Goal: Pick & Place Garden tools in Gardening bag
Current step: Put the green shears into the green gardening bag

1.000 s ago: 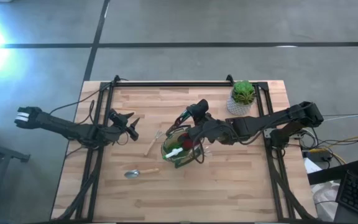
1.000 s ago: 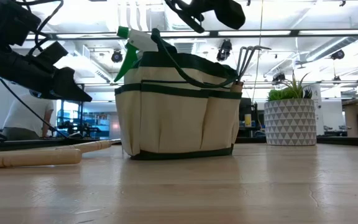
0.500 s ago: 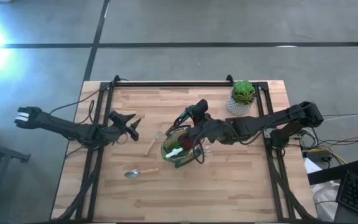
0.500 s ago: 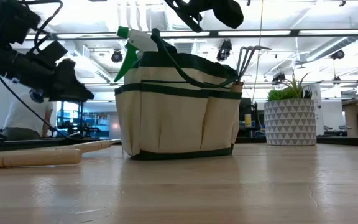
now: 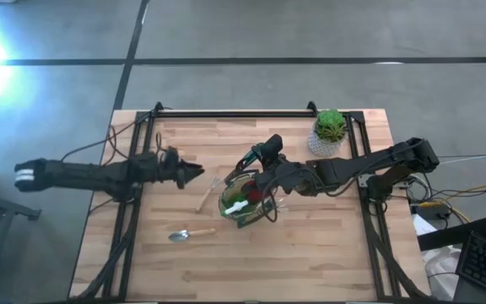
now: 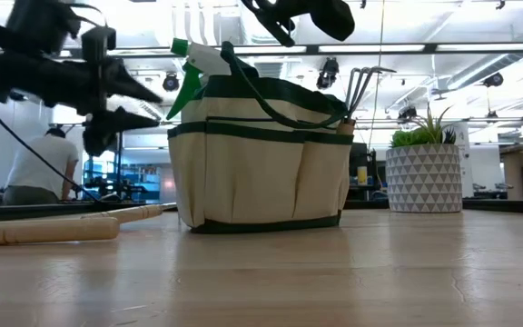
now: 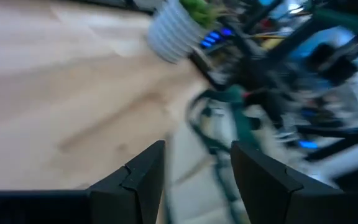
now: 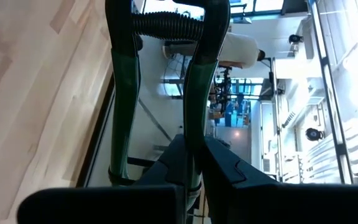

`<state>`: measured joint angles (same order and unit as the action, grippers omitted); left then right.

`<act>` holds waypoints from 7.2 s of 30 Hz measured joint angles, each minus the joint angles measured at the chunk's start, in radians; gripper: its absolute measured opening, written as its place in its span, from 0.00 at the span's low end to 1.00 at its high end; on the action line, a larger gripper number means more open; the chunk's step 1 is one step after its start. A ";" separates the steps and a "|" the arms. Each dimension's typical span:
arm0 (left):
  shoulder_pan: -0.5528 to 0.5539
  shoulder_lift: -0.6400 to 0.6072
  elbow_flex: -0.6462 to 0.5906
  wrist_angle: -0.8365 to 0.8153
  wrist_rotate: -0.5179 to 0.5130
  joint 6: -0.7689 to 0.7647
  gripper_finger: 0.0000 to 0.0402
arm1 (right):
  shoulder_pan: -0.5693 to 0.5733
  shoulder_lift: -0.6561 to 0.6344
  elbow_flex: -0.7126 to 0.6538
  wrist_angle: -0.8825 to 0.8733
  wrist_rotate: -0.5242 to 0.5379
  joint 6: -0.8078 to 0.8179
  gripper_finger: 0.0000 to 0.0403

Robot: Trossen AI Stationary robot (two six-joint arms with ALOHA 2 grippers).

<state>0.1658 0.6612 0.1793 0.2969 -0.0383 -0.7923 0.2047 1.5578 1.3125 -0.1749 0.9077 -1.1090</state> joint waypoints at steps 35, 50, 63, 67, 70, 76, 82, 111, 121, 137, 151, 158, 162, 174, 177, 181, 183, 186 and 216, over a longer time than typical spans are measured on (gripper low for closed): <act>0.280 0.849 0.697 0.339 1.025 -0.496 0.46 | 0.027 0.000 -0.002 0.037 -0.053 -0.056 0.03; 0.278 0.930 0.784 0.339 1.149 -0.552 0.46 | 0.035 0.005 -0.006 0.036 -0.056 -0.094 0.03; 0.269 0.920 0.840 0.341 1.263 -0.598 0.46 | 0.035 0.005 -0.011 0.021 -0.055 -0.064 0.03; 0.271 0.920 0.835 0.335 1.261 -0.599 0.46 | 0.035 0.005 -0.011 0.021 -0.055 -0.062 0.03; 0.271 0.920 0.834 0.335 1.261 -0.599 0.46 | 0.035 0.005 -0.011 0.008 -0.060 -0.049 0.03; 0.271 0.920 0.847 0.340 1.262 -0.599 0.46 | 0.035 0.006 -0.014 -0.068 -0.100 0.025 0.03; 0.255 0.919 0.849 0.339 1.262 -0.600 0.46 | 0.035 0.006 -0.015 -0.046 -0.116 0.008 0.03; 0.160 0.921 0.876 0.304 1.136 -0.636 0.27 | 0.027 0.014 -0.017 -0.017 -0.118 -0.024 0.03; 0.160 0.923 0.875 0.261 1.136 -0.592 0.13 | 0.028 0.014 -0.016 -0.023 -0.112 -0.058 0.03; 0.158 0.922 0.875 0.275 1.138 -0.532 0.09 | 0.083 0.015 -0.016 -0.031 0.037 -0.119 0.32; 0.158 0.907 0.877 0.271 1.116 -0.368 0.09 | 0.187 -0.061 -0.018 -0.038 0.302 0.089 0.37; 0.153 0.842 0.877 0.270 1.015 -0.072 0.09 | 0.184 -0.153 -0.018 -0.271 0.298 0.543 0.36; 0.126 0.801 0.875 0.271 0.899 0.125 0.09 | 0.180 -0.210 -0.018 -0.497 0.227 0.911 0.36; -0.065 0.776 0.859 0.146 0.331 0.613 0.09 | 0.179 -0.334 -0.170 -0.699 0.068 1.380 0.33; -0.122 0.776 0.849 0.116 0.125 0.700 0.09 | 0.179 -0.369 -0.250 -0.616 0.068 1.389 0.33; -0.190 0.776 0.840 0.119 -0.056 0.779 0.09 | 0.178 -0.429 -0.367 -0.409 0.069 1.311 0.31; -0.220 0.776 0.839 0.121 -0.114 0.813 0.09 | 0.174 -0.461 -0.420 -0.284 0.063 1.248 0.31; -0.257 0.776 0.839 0.132 -0.221 0.850 0.09 | 0.156 -0.510 -0.500 -0.051 0.001 1.111 0.29; -0.391 0.695 0.828 0.042 -0.540 0.903 0.09 | 0.005 -0.594 -0.669 0.356 -0.464 0.962 0.23</act>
<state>-0.2252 1.3565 1.0070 0.3388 -0.5783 0.1105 0.2092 0.9642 0.6437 0.1809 0.4436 -0.1468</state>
